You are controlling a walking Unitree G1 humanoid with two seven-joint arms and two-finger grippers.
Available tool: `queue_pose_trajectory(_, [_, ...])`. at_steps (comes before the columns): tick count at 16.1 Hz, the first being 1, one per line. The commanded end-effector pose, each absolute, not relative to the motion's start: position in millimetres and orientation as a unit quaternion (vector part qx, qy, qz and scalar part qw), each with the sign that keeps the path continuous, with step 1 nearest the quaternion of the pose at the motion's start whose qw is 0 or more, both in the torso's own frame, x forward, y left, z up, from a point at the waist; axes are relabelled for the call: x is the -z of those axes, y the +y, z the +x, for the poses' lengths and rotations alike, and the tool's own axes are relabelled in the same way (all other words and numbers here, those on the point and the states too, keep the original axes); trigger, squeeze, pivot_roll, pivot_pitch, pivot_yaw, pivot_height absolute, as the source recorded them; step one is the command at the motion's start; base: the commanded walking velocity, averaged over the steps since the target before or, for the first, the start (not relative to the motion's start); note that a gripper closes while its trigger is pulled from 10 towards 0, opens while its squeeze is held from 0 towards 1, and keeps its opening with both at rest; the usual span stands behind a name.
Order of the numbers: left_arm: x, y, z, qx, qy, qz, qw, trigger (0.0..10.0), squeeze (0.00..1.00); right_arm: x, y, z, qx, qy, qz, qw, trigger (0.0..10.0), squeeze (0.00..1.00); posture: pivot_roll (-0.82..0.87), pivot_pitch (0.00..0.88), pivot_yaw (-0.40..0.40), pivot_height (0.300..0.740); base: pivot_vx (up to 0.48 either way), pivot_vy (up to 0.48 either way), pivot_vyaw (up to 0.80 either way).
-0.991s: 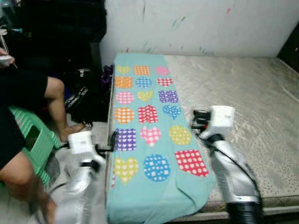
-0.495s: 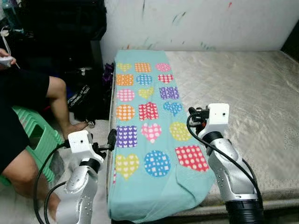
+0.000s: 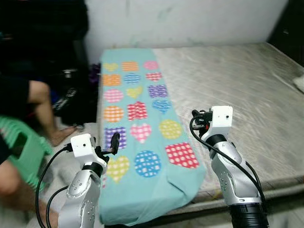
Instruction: Clean up the room
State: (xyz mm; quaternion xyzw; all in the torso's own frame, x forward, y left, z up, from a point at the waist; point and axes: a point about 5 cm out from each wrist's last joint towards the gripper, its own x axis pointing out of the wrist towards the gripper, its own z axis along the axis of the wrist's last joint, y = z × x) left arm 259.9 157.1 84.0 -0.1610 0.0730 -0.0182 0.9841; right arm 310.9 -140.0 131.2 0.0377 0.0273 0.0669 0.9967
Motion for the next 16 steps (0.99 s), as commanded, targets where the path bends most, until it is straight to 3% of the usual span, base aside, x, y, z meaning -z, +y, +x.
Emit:
queue_pose_trajectory(1, [-85.0, 158.1, 259.0, 0.013, 0.071, -0.161, 0.984, 10.0, 0.0, -133.2, -138.8, 311.8, -0.067, 0.02, 0.035, 0.997, 10.0, 0.0, -0.11, 0.0, -0.014, 0.74, 0.0, 0.0, 0.0])
queue_pose_trajectory(10, [-84.5, 165.5, 255.6, -0.008, 0.073, -0.151, 0.986, 10.0, 0.0, -128.4, -145.3, 309.4, -0.041, 0.027, 0.018, 0.999, 10.0, 0.0, -0.11, 0.0, -0.012, 0.74, 0.0, 0.0, 0.05])
queue_pose_trajectory(11, [-83.7, 169.4, 253.3, -0.018, 0.073, -0.148, 0.986, 10.0, 0.0, -127.7, -147.4, 305.6, -0.049, 0.021, 0.031, 0.998, 10.0, 1.0, -0.11, 0.0, -0.012, 0.74, 0.0, 0.0, 0.0])
queue_pose_trajectory(16, [-83.0, 177.0, 250.4, -0.036, 0.072, -0.141, 0.987, 10.0, 0.0, -118.3, -154.6, 299.9, -0.029, 0.031, 0.03, 0.999, 10.0, 1.0, -0.11, 0.0, -0.019, 0.74, 0.0, 0.0, 0.0])
